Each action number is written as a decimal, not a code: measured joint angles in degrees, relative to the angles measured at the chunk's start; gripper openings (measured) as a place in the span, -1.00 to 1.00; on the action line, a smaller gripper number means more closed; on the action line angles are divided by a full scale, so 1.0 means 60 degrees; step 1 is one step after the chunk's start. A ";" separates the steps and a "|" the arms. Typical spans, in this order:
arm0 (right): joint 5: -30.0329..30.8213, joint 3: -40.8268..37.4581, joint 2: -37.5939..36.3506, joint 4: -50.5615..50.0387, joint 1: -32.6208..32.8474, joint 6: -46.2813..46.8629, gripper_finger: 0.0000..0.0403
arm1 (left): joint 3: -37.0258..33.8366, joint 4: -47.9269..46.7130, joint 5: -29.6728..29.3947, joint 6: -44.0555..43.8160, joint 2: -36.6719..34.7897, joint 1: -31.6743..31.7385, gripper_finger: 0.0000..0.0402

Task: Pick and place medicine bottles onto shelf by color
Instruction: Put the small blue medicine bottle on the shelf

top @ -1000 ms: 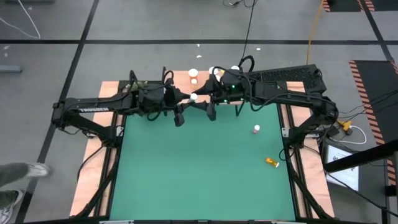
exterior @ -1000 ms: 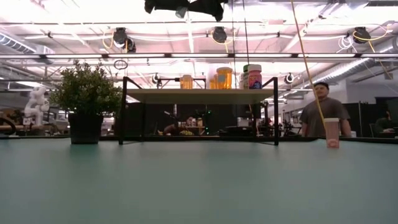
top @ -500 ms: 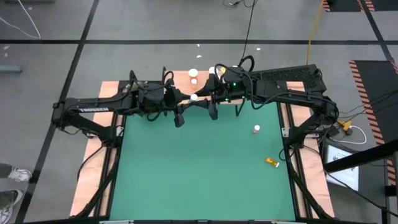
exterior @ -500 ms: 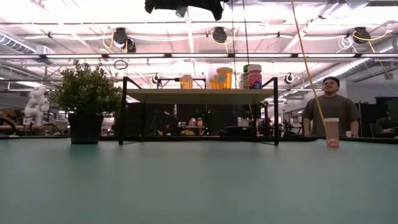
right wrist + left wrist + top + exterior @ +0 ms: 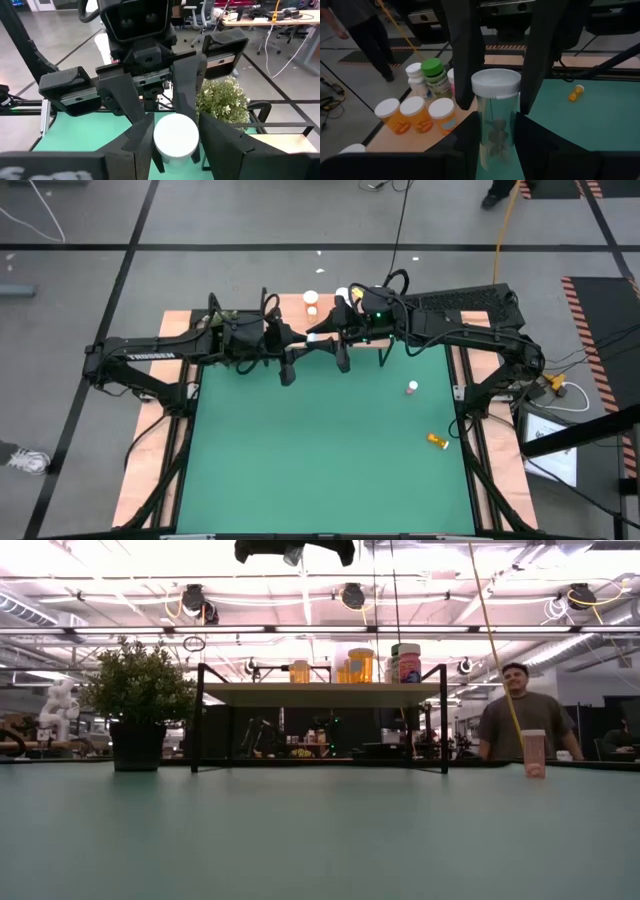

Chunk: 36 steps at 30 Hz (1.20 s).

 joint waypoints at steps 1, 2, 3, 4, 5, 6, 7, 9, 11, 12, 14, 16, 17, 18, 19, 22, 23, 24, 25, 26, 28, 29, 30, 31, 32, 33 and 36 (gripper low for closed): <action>0.0000 0.0000 0.0000 -0.0034 -0.0005 0.0001 -0.27 | 0.0000 0.0000 0.0001 0.0000 0.0000 0.0000 -0.46; 0.0000 0.0000 0.0000 -0.0050 -0.0005 0.0003 -0.28 | 0.0000 0.0000 0.0001 0.0000 0.0000 0.0000 -0.46; 0.0000 0.0000 0.0000 -0.0047 -0.0005 0.0035 -0.31 | 0.0000 0.0000 0.0001 0.0000 0.0000 0.0000 -0.46; 0.0000 0.0000 0.0000 -0.0046 -0.0005 0.0054 -0.34 | 0.0000 0.0000 0.0001 0.0000 0.0000 0.0000 -0.46; 0.0000 0.0000 0.0000 -0.0046 -0.0005 0.0078 -0.37 | 0.0000 0.0000 0.0001 0.0000 0.0000 0.0000 -0.46; 0.0000 0.0000 0.0000 -0.0050 -0.0005 0.0089 -0.40 | 0.0000 0.0004 0.0001 0.0000 0.0000 0.0000 -0.46; 0.0000 0.0000 0.0000 -0.0050 -0.0005 0.0103 -0.43 | 0.0000 0.0000 -0.0003 -0.0025 0.0000 0.0000 -0.46; 0.0033 0.0000 0.0000 -0.0050 -0.0005 0.0110 -0.49 | 0.0000 0.0014 -0.0057 -0.0209 0.0000 0.0004 -0.46; 0.0052 0.0007 0.0000 -0.0048 -0.0008 0.0129 -0.49 | 0.0000 0.0061 -0.0115 -0.0638 0.0000 0.0063 -0.42; 0.0122 0.0011 0.0000 -0.0059 -0.0008 0.0122 -0.49 | 0.0000 0.0063 -0.0125 -0.0866 0.0000 0.0097 -0.39; 0.0538 0.0015 -0.0007 -0.0213 -0.0008 0.0083 -0.49 | 0.0000 0.0002 -0.0186 -0.1259 -0.0012 0.0183 -0.27; 0.1073 0.0015 -0.0007 -0.0335 -0.0028 0.0006 -0.47 | 0.0000 -0.0354 -0.0182 -0.1614 -0.0087 0.0258 -0.12; 0.1266 0.0015 -0.0007 -0.0376 -0.0068 -0.0039 -0.47 | 0.0000 -0.0542 -0.0101 -0.1800 -0.0129 0.0288 -0.04; 0.1365 0.0015 -0.0007 -0.0398 -0.0117 -0.0085 -0.47 | 0.0000 -0.0804 -0.0003 -0.2009 -0.0170 0.0315 0.04; 0.1371 0.0015 -0.0007 -0.0398 -0.0186 -0.0134 -0.47 | 0.0003 -0.1178 0.0054 -0.2173 -0.0205 0.0333 0.13; 0.1342 0.0029 0.0227 -0.0263 -0.0462 -0.0400 -0.48 | 0.0000 -0.2392 0.0122 -0.2393 -0.0261 0.0373 0.36; 0.1339 0.0033 0.0385 -0.0283 -0.0574 -0.0393 -0.48 | 0.0000 -0.2889 0.0122 -0.2486 -0.0349 0.0375 0.42; 0.1313 0.0094 0.0598 -0.0403 -0.0679 -0.0230 -0.48 | -0.0004 -0.3387 0.0113 -0.2600 -0.0423 0.0379 0.47; 0.1176 0.0308 0.0883 -0.0634 -0.0780 0.0017 -0.47 | -0.0002 -0.3695 0.0061 -0.2708 -0.0477 0.0379 0.50; 0.0909 0.0628 0.1190 -0.0926 -0.0874 0.0213 -0.47 | 0.0012 -0.3954 -0.0015 -0.2869 -0.0546 0.0378 0.53; 0.0945 0.1299 0.1676 -0.1644 -0.0945 0.0239 -0.46 | 0.0003 -0.4670 -0.0169 -0.3234 -0.0633 0.0379 0.56; 0.1163 0.1539 0.1867 -0.1748 -0.0956 0.0055 -0.46 | 0.0000 -0.4778 -0.0267 -0.3342 -0.0637 0.0379 0.56; 0.1386 0.1663 0.1981 -0.1652 -0.0952 -0.0129 -0.46 | 0.0000 -0.4717 -0.0329 -0.3373 -0.0637 0.0379 0.55; 0.1552 0.1672 0.2066 -0.1644 -0.0949 -0.0204 -0.46 | 0.0000 -0.4685 -0.0349 -0.3376 -0.0660 0.0379 0.54; 0.1524 0.1665 0.2199 -0.1695 -0.0959 -0.0232 -0.46 | 0.0000 -0.4673 -0.0360 -0.3388 -0.0672 0.0379 0.53; 0.1331 0.1665 0.2334 -0.1631 -0.0996 -0.0254 -0.46 | 0.0000 -0.4575 -0.0363 -0.3475 -0.0684 0.0379 0.51; 0.1086 0.1515 0.2694 -0.1718 -0.1052 -0.0280 -0.45 | 0.0000 -0.4374 -0.0082 -0.4272 -0.0685 0.0330 0.46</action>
